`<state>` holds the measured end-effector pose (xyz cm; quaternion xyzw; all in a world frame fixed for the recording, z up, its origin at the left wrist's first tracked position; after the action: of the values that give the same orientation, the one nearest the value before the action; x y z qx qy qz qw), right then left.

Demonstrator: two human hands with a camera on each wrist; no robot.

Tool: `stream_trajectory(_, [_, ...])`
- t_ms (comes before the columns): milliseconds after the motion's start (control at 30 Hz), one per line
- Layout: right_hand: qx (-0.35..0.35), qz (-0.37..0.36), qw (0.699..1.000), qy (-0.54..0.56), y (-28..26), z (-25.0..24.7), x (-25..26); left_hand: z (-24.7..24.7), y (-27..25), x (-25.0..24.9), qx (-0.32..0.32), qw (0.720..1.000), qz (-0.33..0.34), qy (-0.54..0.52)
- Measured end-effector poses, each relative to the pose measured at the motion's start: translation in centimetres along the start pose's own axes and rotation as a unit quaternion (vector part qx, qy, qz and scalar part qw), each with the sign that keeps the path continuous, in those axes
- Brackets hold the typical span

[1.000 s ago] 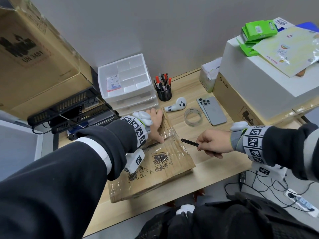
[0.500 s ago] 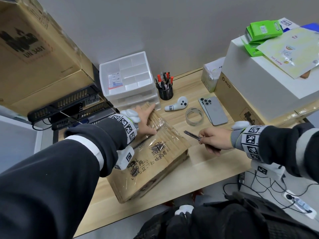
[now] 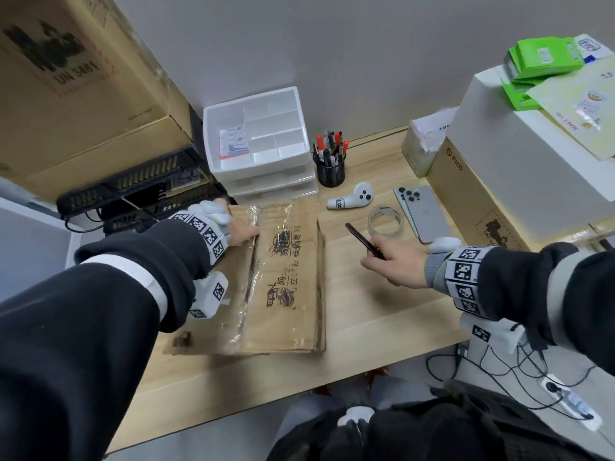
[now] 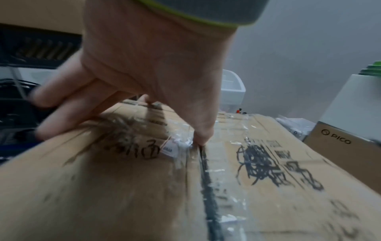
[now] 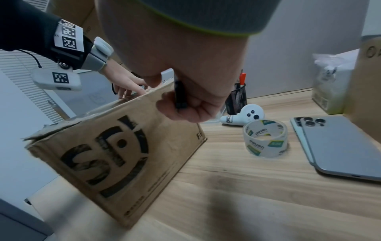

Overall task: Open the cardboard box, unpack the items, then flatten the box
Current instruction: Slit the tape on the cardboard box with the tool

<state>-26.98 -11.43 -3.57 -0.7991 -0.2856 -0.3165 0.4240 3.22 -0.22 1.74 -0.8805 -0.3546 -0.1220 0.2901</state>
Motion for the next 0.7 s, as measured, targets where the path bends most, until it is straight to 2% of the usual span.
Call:
stream_trajectory(67, [0.025, -0.012, 0.999, 0.033, 0.5, 0.8, 0.3, -1.1, -2.2, 0.4, 0.037, 0.999, 0.015, 0.003])
stream_trajectory(133, [0.074, -0.016, 0.995, 0.059, 1.0, 1.7, 0.4, 1.1, -0.9, 1.7, 0.070, 0.997, 0.016, -0.020])
stream_trajectory(200, [0.115, -0.024, 0.993, 0.031, 1.3, 2.5, 0.6, 4.4, 1.7, 3.1, 0.086, 0.994, -0.012, -0.063])
stream_trajectory(300, [0.135, -0.057, 0.988, -0.052, 1.8, 3.5, 1.4, 5.3, 2.1, 4.3, 0.095, 0.992, -0.003, -0.077])
stream_trajectory(367, [0.115, -0.069, 0.988, -0.081, 2.2, 3.3, 1.8, 5.4, 1.4, 4.7, 0.089, 0.992, -0.005, -0.090])
stream_trajectory(467, [0.048, -0.054, 0.993, -0.089, 3.2, 1.9, 1.5, 6.2, 1.7, 5.3, 0.117, 0.990, 0.006, -0.083])
stream_trajectory(567, [-0.032, -0.025, 0.999, -0.029, 4.1, 0.8, 1.3, 5.9, 1.4, 5.6, 0.124, 0.987, 0.026, -0.095])
stream_trajectory(633, [-0.085, -0.002, 0.996, -0.003, 4.7, 0.3, 1.6, 5.7, 0.3, 6.0, 0.151, 0.984, 0.043, -0.083])
stream_trajectory(700, [-0.098, 0.005, 0.995, 0.027, 5.5, 0.0, 2.2, 5.7, -0.2, 6.3, 0.130, 0.986, 0.056, -0.087])
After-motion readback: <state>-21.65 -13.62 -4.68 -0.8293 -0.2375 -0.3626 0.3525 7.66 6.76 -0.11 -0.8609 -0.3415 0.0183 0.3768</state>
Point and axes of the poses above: each hand's wrist, its own y-axis towards the middle knuckle, its own z-axis out of the palm, x = y × z, the point moved 1 cm from there along y, towards the middle knuckle, and after that the axes turned 11 degrees about y, right-handed, at the moved point
